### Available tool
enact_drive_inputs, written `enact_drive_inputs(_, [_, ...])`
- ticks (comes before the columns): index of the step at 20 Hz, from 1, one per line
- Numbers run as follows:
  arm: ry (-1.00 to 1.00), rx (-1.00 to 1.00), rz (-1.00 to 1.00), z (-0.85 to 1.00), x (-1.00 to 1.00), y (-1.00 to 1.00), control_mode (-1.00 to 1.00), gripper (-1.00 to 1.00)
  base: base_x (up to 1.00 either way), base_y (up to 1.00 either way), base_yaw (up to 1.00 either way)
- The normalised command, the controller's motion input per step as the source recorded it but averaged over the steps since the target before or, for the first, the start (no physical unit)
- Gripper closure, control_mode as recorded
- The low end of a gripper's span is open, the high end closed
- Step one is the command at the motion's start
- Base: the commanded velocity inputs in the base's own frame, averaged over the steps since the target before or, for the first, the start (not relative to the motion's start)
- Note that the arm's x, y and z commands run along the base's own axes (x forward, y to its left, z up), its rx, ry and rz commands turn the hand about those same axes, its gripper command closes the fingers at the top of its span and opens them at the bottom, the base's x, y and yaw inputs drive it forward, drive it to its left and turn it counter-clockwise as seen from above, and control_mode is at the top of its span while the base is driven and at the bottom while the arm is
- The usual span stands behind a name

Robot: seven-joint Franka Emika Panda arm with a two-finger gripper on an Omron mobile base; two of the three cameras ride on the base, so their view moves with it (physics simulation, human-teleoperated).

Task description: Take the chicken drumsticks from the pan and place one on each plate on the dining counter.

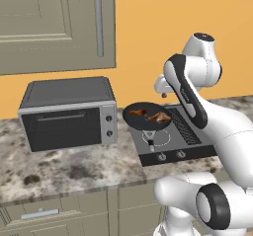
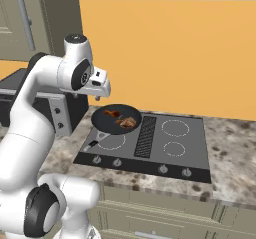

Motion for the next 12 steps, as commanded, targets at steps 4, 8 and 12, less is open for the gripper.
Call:
enact_drive_inputs(4, [0.00, 0.00, 0.00, 0.00, 0.00, 0.00, -1.00, -1.00, 0.00, 0.00, 0.00])
enact_drive_inputs(8, [0.00, 0.00, 0.00, 0.00, 0.00, 0.00, -1.00, -1.00, 0.00, 0.00, 0.00])
enact_drive_inputs(12, [0.00, 0.00, 0.00, 0.00, 0.00, 0.00, -1.00, -1.00, 0.00, 0.00, 0.00])
